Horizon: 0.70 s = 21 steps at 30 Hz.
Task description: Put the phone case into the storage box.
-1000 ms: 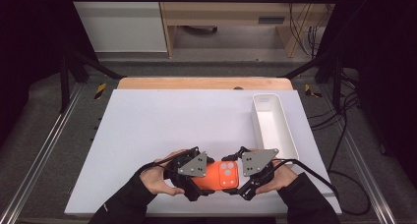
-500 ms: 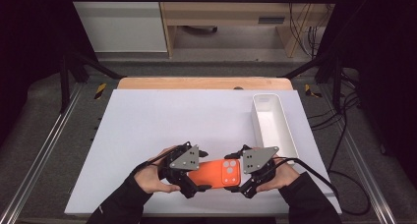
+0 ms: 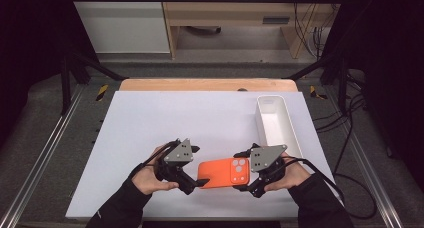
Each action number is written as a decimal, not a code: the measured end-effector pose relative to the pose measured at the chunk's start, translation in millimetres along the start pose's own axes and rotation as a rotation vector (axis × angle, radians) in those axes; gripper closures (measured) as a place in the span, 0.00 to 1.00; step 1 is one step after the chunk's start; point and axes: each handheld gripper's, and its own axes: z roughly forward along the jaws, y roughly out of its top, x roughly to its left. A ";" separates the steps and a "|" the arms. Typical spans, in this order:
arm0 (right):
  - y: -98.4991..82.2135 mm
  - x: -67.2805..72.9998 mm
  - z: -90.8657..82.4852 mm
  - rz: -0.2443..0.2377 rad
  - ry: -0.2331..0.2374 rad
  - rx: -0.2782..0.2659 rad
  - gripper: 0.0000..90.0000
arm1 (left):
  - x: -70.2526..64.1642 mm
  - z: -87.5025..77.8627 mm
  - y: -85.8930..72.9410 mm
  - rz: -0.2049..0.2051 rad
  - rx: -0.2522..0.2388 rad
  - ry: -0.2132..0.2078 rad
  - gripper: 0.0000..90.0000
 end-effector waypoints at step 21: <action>6.4 -4.4 -15.3 -0.004 0.027 0.129 0.18 | -2.5 10.5 -6.2 -0.008 0.061 -0.043 0.00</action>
